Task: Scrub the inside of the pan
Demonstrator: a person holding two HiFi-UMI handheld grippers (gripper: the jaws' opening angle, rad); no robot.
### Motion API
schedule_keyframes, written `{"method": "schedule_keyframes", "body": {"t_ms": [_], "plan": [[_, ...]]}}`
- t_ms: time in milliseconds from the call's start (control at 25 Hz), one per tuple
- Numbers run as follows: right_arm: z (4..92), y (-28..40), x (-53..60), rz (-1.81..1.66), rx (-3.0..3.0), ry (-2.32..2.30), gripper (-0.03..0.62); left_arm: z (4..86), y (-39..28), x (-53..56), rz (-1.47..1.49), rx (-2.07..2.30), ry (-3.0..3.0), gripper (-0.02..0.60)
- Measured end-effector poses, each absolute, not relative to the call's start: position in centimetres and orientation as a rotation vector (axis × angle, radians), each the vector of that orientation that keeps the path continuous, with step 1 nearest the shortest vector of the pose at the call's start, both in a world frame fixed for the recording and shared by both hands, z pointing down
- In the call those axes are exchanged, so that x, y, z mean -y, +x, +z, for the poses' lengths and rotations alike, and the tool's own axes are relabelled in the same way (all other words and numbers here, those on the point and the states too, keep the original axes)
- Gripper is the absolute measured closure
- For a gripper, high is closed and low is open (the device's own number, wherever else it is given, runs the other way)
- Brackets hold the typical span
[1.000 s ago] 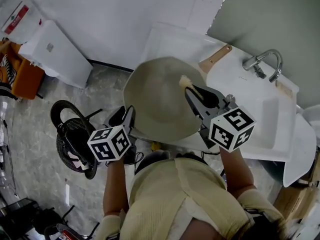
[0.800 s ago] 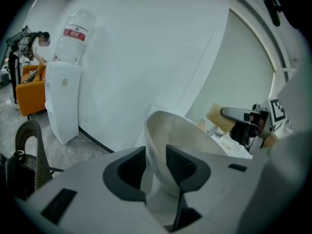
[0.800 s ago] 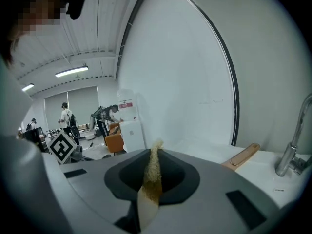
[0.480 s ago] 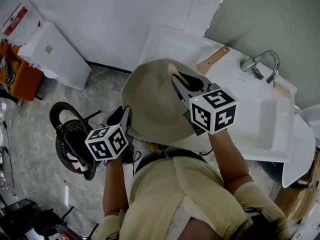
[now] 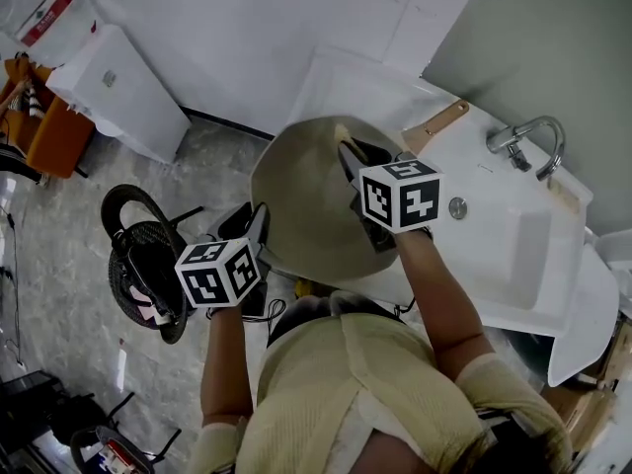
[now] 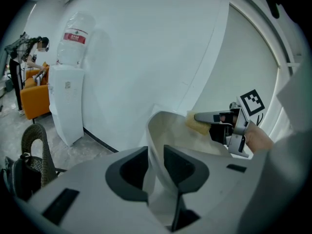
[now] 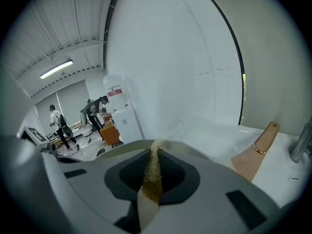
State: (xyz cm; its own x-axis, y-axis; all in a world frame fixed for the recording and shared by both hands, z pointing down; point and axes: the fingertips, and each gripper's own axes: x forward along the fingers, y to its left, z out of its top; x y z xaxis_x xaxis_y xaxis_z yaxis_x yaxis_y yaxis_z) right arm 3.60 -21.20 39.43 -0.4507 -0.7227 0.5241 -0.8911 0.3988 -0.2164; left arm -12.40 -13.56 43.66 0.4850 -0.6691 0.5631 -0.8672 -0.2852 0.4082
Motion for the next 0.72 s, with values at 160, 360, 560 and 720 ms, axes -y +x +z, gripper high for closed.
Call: {"method": "schedule_keyframes", "body": {"t_ms": [160, 360, 560, 720], "plan": [[40.3, 3.7, 21.9, 0.692, 2.279, 1.417, 0.539, 43.6, -12.3, 13.6, 0.378, 1.255, 2.052, 0.438], [41.8, 3.8, 22.9, 0.713, 2.223, 1.456, 0.539, 43.5, -12.2, 13.5, 0.374, 1.246, 2.056, 0.453], [42.6, 3.7, 23.5, 0.675, 2.178, 1.478, 0.539, 43.5, -12.2, 13.3, 0.365, 1.240, 2.063, 0.453], [42.8, 4.0, 24.0, 0.649, 2.162, 1.511, 0.539, 43.5, -12.3, 13.2, 0.340, 1.238, 2.054, 0.454]]}}
